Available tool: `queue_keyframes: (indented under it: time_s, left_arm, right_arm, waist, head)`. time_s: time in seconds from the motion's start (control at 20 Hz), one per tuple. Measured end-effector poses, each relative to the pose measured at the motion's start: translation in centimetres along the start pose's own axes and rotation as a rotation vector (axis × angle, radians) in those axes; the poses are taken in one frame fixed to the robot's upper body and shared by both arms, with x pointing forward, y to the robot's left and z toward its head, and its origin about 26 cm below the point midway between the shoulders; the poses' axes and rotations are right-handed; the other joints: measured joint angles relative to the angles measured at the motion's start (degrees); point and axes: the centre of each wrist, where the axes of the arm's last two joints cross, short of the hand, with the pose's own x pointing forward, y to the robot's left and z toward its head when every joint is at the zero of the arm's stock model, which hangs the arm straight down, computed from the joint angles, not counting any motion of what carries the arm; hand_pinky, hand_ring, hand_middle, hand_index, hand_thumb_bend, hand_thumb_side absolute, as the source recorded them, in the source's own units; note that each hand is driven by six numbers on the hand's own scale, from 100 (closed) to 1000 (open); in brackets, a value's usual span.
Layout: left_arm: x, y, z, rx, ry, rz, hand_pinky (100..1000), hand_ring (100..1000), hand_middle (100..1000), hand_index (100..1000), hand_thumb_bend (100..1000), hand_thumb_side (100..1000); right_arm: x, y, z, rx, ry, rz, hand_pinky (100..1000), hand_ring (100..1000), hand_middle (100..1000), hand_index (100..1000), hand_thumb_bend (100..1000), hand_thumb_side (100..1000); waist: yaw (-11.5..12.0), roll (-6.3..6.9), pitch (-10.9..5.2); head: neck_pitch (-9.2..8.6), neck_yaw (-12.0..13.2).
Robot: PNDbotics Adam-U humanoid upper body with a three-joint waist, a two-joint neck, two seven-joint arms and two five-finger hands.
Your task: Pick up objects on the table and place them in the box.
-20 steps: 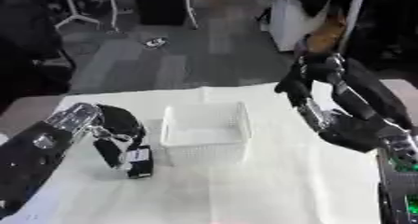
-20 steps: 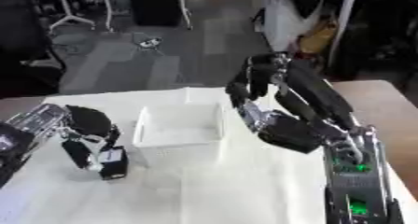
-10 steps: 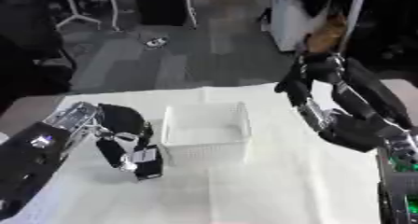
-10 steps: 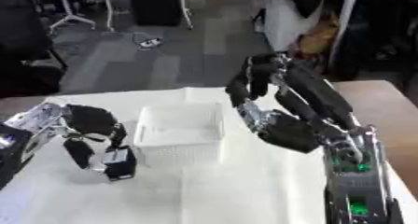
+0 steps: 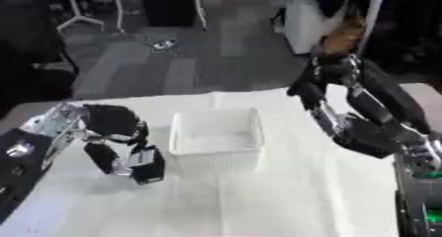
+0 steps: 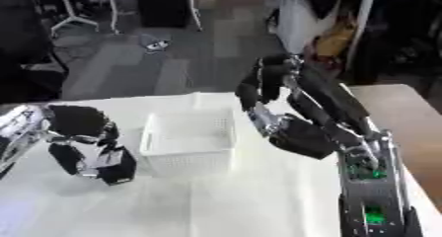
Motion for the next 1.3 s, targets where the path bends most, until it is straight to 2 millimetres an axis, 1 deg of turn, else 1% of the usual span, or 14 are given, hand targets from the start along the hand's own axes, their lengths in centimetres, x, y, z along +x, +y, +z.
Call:
queue_keyframes:
  time_s: [0.05, 0.1, 0.15, 0.2, 0.25, 0.3, 0.4, 0.5, 0.6, 0.65, 0.75, 0.95, 1.15, 1.3]
  left_arm:
    - [-0.2, 0.6, 0.4, 0.020, 0.017, -0.003, 217, 140, 143, 349, 124, 898]
    - [-0.4, 1.1, 0.7, 0.033, 0.030, -0.006, 185, 133, 139, 349, 117, 877]
    - [-0.5, 1.6, 0.8, 0.054, 0.044, -0.006, 209, 138, 142, 350, 120, 890]
    - [-0.6, 2.1, 1.0, 0.072, 0.056, -0.005, 160, 128, 135, 349, 115, 868]
    - [-0.8, 2.9, 1.2, 0.103, 0.073, -0.005, 196, 135, 141, 349, 118, 882]
    - [-1.1, 3.8, 1.4, 0.133, 0.091, -0.010, 139, 126, 133, 350, 117, 857]
    - [-1.5, 5.6, 1.5, 0.202, 0.118, -0.014, 162, 128, 135, 349, 115, 869]
    - [-1.5, 6.2, 1.6, 0.231, 0.131, -0.007, 160, 128, 135, 349, 115, 868]
    - [-1.6, 6.7, 1.6, 0.260, 0.141, 0.001, 100, 121, 130, 348, 128, 842]
    - [-1.7, 7.3, 1.6, 0.296, 0.148, 0.000, 100, 121, 131, 348, 127, 842]
    - [-2.0, 9.0, 0.8, 0.386, 0.150, -0.012, 100, 121, 130, 348, 128, 842]
    - [-2.1, 9.9, -1.4, 0.471, 0.139, -0.020, 105, 127, 134, 347, 129, 845]
    - [-2.3, 9.8, -3.0, 0.484, 0.133, -0.033, 101, 127, 132, 349, 128, 844]
    - [-2.5, 9.5, -3.9, 0.482, 0.123, -0.034, 123, 135, 137, 354, 121, 844]
  right_arm:
    - [0.0, 0.0, 0.0, 0.001, 0.001, 0.002, 389, 409, 487, 621, 100, 1000]
    - [0.0, 0.0, 0.0, 0.001, 0.002, 0.003, 389, 409, 487, 621, 100, 1000]
    - [0.0, 0.0, 0.0, 0.000, 0.004, 0.003, 389, 409, 487, 621, 100, 1000]
    - [0.0, 0.0, 0.0, 0.000, 0.005, 0.003, 389, 409, 486, 621, 100, 1000]
    - [-0.1, 0.0, 0.1, -0.001, 0.006, 0.003, 389, 409, 487, 621, 100, 1000]
    - [-0.1, -0.1, 0.1, -0.001, 0.007, 0.003, 389, 410, 487, 621, 100, 1000]
    - [-0.1, -0.1, 0.1, -0.003, 0.009, 0.003, 389, 409, 486, 621, 100, 1000]
    - [-0.1, -0.1, 0.1, -0.003, 0.010, 0.003, 389, 409, 486, 621, 100, 1000]
    - [-0.1, -0.1, 0.1, -0.003, 0.010, 0.003, 390, 410, 487, 621, 100, 1000]
    - [-0.1, -0.1, 0.1, -0.003, 0.009, 0.003, 390, 410, 487, 621, 100, 1000]
    - [0.0, 0.0, 0.0, 0.002, 0.004, 0.004, 390, 410, 487, 621, 100, 1000]
    - [0.1, 0.1, -0.1, 0.010, -0.008, 0.004, 390, 410, 486, 621, 100, 1000]
    - [0.3, 0.2, -0.3, 0.012, -0.022, -0.004, 389, 409, 486, 622, 100, 1000]
    - [0.6, 0.2, -0.4, 0.005, -0.035, -0.010, 387, 407, 486, 624, 100, 1000]
  waist:
    - [0.1, 0.01, 0.00]
    - [0.1, 0.01, -0.03]
    - [0.2, 0.00, -0.03]
    - [0.2, 0.00, -0.05]
    - [0.2, 0.00, -0.05]
    - [0.2, -0.01, -0.09]
    - [0.3, -0.01, -0.19]
    - [0.4, 0.01, -0.25]
    - [0.4, 0.00, -0.25]
    - [0.3, -0.03, -0.25]
    - [-0.1, -0.06, -0.25]
    - [-0.8, -0.06, -0.20]
    - [-1.6, -0.03, 0.05]
    - [-2.4, -0.02, 0.13]
  head:
    - [0.00, 0.0]
    - [0.01, 0.0]
    - [0.01, 0.0]
    - [0.01, 0.0]
    - [0.01, 0.0]
    - [0.01, 0.0]
    - [0.01, 0.0]
    - [0.01, 0.0]
    - [0.01, 0.0]
    - [0.01, 0.0]
    - [0.01, 0.2]
    - [-0.01, 1.4]
    - [-0.08, 2.7]
    - [-0.15, 3.7]
